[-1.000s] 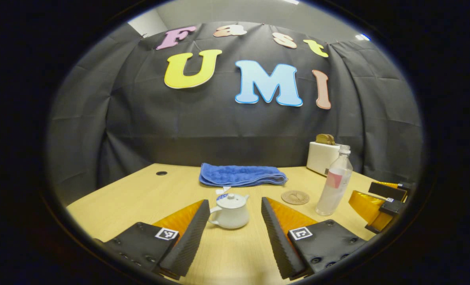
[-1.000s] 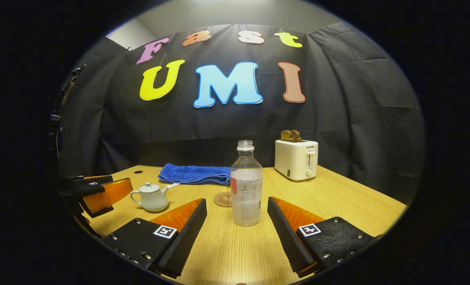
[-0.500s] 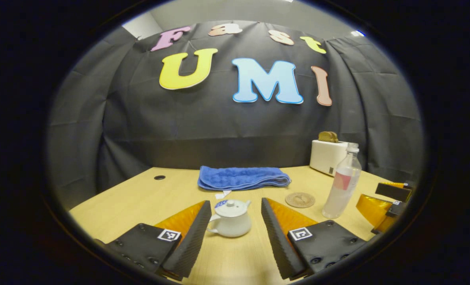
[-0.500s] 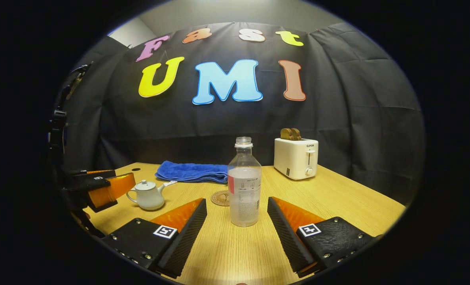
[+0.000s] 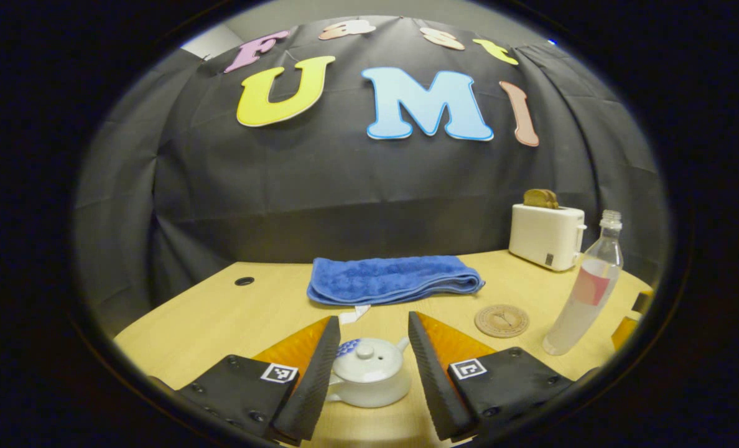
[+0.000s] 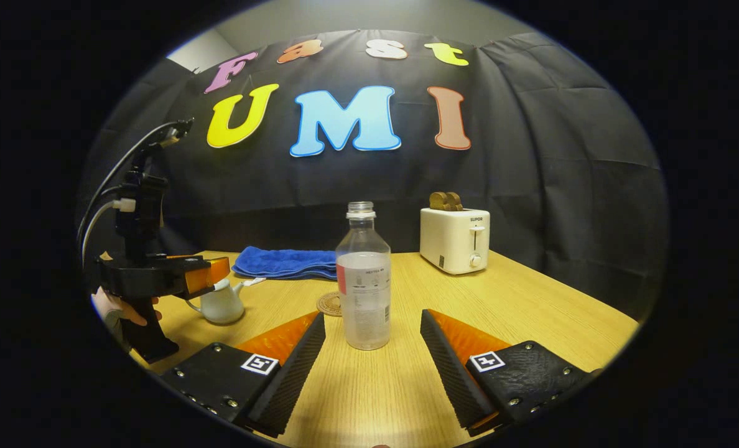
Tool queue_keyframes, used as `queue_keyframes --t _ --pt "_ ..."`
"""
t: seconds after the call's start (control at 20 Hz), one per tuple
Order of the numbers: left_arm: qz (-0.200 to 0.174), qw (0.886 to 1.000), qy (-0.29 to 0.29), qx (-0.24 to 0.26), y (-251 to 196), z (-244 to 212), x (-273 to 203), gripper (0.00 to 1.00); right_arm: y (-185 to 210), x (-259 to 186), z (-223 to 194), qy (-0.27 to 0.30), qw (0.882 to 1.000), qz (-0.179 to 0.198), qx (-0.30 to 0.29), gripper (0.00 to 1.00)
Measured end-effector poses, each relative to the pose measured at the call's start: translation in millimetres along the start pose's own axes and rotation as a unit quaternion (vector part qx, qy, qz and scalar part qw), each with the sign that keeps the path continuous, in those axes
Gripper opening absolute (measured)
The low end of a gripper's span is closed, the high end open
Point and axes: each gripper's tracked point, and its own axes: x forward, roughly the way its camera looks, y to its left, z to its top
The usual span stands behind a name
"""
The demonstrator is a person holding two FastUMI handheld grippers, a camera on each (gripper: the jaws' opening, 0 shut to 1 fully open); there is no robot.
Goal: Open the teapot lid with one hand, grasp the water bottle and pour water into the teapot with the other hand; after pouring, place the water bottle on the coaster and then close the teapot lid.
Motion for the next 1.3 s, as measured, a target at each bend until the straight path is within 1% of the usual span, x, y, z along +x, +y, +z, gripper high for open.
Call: queue_keyframes --t 0.15,0.3,0.4,0.6,0.65,0.8,0.85,0.95,1.0,1.25,1.3 --pt "0.006 1.000 0.018 -0.007 1.2 -15.3 6.7 0.79 -9.6 1.4 -5.1 0.006 1.000 -0.008 0.007 0.96" --pt "0.012 1.000 0.017 -0.005 2.9 -16.7 8.6 0.80 -14.5 2.4 -7.8 0.011 1.000 -0.013 0.012 0.96" --pt "0.016 1.000 0.016 -0.006 5.8 -18.4 10.3 0.70 -15.5 3.4 -8.5 0.013 1.000 -0.015 0.015 0.96" --pt "0.017 1.000 0.013 -0.006 6.2 -17.0 12.3 0.68 -15.2 4.4 -9.6 0.014 1.000 -0.016 0.017 0.96" --pt "0.020 1.000 0.000 -0.004 7.0 -14.1 12.8 0.67 -14.8 4.5 -10.1 0.015 1.000 -0.016 0.018 0.96" --pt "0.034 0.999 -0.012 0.012 8.2 -15.9 17.2 0.23 -15.8 3.1 -9.4 0.014 1.000 -0.017 0.020 0.96" --pt "0.036 0.999 -0.012 0.015 8.4 -14.0 13.4 0.17 -16.8 3.2 -9.3 0.014 1.000 -0.019 0.019 0.96" --pt "0.040 0.999 -0.021 0.011 9.8 -7.3 6.6 0.16 -19.4 3.9 -8.9 0.013 1.000 -0.022 0.018 0.96" --pt "0.038 0.999 -0.025 0.006 11.3 -8.6 13.2 0.07 -20.6 3.9 -8.3 0.013 1.000 -0.023 0.017 0.96" --pt "0.026 0.999 -0.029 -0.001 8.6 -7.0 13.8 0.06 -19.6 3.8 -10.5 0.016 0.999 -0.021 0.018 0.96" --pt "0.024 0.999 -0.028 -0.006 9.1 -4.1 12.1 0.07 -18.3 3.8 -10.2 0.016 1.000 -0.020 0.016 0.96"
